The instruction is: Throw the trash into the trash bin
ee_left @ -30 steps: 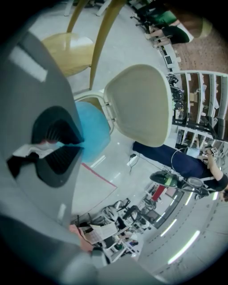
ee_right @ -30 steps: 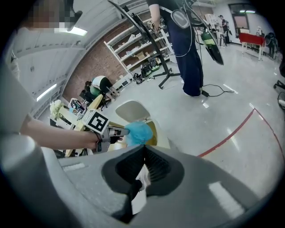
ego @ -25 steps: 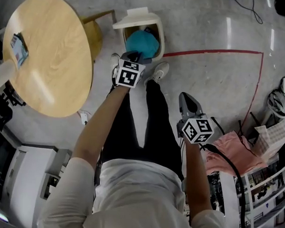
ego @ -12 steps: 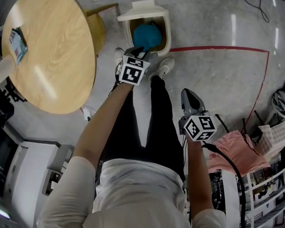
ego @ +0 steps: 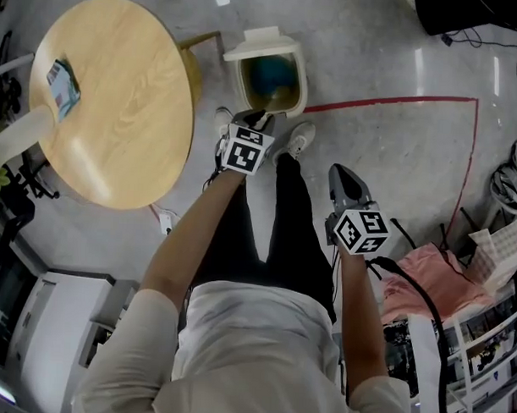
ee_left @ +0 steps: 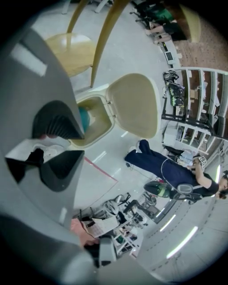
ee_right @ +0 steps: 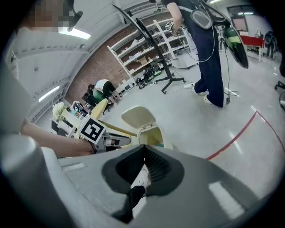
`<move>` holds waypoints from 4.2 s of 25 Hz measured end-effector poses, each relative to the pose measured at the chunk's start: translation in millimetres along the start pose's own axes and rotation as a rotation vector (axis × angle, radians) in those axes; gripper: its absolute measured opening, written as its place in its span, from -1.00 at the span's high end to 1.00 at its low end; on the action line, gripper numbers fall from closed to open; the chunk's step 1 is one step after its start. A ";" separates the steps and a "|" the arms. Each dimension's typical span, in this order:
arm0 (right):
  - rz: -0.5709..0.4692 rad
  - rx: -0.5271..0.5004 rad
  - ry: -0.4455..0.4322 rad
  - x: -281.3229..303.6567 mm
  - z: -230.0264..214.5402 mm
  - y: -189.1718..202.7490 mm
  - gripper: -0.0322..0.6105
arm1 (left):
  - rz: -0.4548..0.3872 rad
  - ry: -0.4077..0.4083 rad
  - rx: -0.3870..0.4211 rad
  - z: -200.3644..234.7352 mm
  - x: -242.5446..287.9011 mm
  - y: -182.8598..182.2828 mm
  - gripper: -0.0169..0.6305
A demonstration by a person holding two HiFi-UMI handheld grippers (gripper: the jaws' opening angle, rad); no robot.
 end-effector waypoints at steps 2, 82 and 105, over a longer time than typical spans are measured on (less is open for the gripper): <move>-0.007 -0.003 0.000 -7.4 4.3 -4.1 0.89 | 0.001 0.001 0.002 -4.4 -9.1 -4.3 0.70; -0.189 -0.249 -0.074 -143.1 184.4 -73.3 0.89 | -0.272 -0.055 0.088 -49.6 -355.9 -72.5 0.93; -0.184 -0.254 -0.082 -135.3 197.4 -66.6 0.89 | -0.302 -0.068 0.084 -46.7 -369.4 -65.1 0.93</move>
Point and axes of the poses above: the fingertips, and each gripper's own axes: x forward along the fingers, z to its left, y out of its underside, the point moved 2 cm from there along -x, backward along the fingers, and after that the axes turned 12 degrees about x, right-handed, at the moved point
